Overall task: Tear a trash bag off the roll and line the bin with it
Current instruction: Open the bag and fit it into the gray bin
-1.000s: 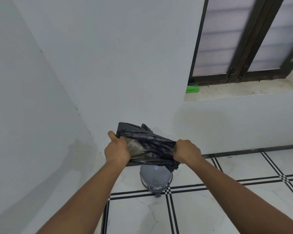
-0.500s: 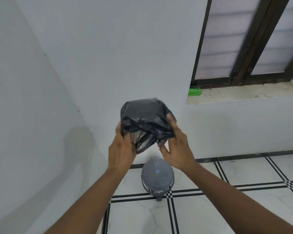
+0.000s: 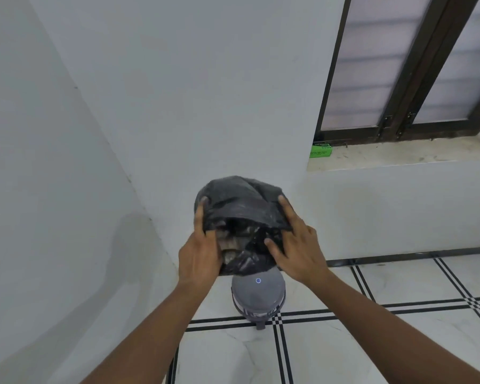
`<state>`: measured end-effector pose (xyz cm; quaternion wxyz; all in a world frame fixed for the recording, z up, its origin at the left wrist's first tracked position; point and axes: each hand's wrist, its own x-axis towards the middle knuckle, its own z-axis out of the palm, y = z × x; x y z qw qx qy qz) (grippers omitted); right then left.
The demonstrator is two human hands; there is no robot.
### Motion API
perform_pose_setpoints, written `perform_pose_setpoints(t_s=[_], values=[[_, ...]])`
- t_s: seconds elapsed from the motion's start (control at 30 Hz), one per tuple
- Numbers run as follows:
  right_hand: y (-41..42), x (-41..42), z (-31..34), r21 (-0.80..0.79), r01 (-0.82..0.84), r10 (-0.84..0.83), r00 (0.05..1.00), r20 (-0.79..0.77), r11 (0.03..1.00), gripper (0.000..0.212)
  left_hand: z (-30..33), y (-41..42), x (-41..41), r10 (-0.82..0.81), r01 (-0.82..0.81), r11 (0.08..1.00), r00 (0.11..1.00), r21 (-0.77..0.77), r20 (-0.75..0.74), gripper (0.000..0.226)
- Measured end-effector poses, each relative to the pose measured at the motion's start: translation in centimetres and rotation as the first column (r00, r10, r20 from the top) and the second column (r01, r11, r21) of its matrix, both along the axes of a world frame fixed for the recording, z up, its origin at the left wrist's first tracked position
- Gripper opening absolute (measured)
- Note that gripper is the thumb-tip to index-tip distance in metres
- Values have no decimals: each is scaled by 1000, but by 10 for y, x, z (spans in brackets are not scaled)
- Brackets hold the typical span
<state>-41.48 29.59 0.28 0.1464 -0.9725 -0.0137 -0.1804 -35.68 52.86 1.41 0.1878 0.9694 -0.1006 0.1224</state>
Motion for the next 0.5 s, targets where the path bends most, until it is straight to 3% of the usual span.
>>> perform_pose_setpoints(t_s=[0.03, 0.1, 0.13, 0.17, 0.2, 0.33, 0.43, 0.5], values=[[3, -4, 0, -55, 46, -55, 984, -168, 997, 51, -5, 1, -1, -40, 48, 993, 996, 104, -76, 69], [5, -9, -6, -86, 154, -173, 766, -619, 984, 66, -16, 6, -2, -50, 203, 893, 931, 401, -360, 43], [6, -10, -10, -47, 219, -180, 643, -744, 975, 71, -21, 9, -3, -5, 271, 852, 859, 447, -512, 38], [6, -11, -12, 22, 283, -155, 585, -796, 959, 72, -25, 12, -6, 43, 296, 849, 787, 438, -615, 39], [5, -10, -14, 106, 344, -124, 585, -802, 933, 71, -29, 14, -6, 53, 270, 876, 769, 400, -637, 43], [13, -3, -14, 467, 532, -46, 693, -720, 706, 62, -30, 24, 4, 20, 101, 968, 884, 232, -467, 68], [26, 1, -13, 680, 518, 13, 791, -612, 519, 41, -24, 33, 7, -6, 110, 973, 891, 204, -453, 58], [37, 2, -17, 744, 475, -32, 851, -524, 471, 36, -22, 42, 2, -12, 107, 972, 910, 207, -415, 41]])
